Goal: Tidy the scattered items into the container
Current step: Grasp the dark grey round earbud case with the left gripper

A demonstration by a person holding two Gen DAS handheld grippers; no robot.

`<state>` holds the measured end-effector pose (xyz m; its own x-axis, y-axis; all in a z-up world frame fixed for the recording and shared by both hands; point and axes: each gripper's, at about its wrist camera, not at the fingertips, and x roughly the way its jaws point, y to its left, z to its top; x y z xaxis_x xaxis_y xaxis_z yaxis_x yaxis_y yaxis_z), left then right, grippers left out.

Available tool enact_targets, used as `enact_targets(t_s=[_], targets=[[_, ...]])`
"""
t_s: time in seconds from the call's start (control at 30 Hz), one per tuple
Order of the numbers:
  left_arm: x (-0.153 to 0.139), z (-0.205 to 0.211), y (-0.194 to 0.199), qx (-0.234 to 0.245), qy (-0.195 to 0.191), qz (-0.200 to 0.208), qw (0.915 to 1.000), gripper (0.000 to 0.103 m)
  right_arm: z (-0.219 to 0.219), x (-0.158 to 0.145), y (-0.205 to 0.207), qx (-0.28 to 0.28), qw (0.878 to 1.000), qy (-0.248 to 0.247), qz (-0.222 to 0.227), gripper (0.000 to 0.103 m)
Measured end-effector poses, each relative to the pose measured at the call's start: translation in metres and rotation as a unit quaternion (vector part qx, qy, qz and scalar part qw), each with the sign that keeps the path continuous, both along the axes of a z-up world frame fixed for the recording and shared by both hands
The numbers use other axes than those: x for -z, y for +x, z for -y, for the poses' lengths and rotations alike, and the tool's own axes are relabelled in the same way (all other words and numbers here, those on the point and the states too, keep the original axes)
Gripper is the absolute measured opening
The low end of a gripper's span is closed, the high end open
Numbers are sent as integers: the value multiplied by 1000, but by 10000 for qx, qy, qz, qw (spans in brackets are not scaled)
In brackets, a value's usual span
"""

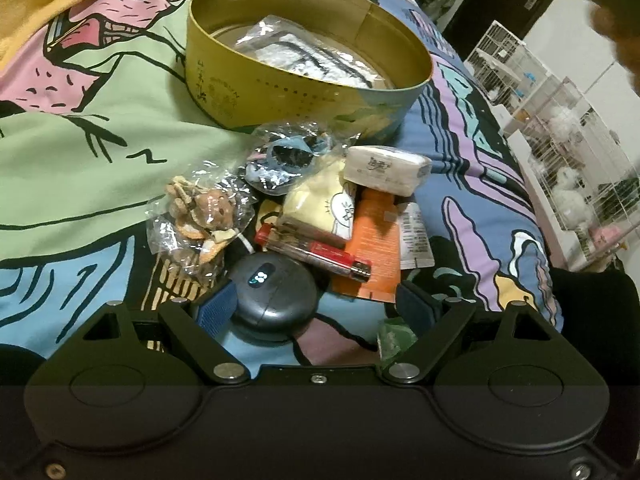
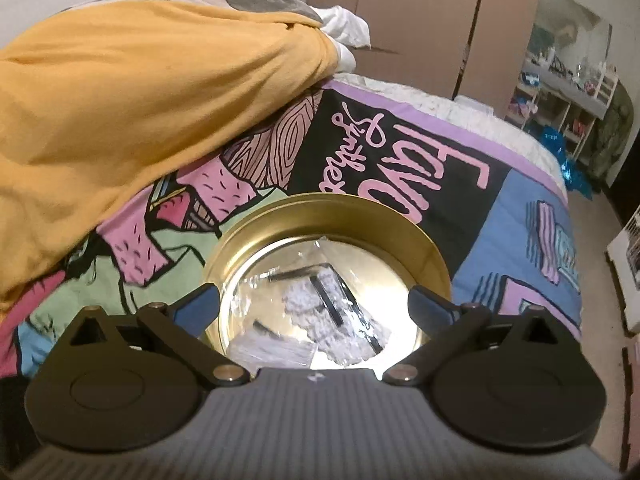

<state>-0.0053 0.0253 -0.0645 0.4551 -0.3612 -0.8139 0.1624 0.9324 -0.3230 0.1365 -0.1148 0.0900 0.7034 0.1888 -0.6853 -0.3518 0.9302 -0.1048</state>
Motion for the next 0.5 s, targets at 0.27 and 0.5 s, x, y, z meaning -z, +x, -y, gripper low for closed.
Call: enact_targets(t_s=[0.27, 0.5], targets=[[2, 0, -2, -4, 71, -14, 10000, 85, 38, -2, -55, 111, 9996, 260, -82, 103], [4, 1, 0, -24, 168, -44, 9998, 85, 73, 13, -88, 574, 9956, 610, -421, 103]])
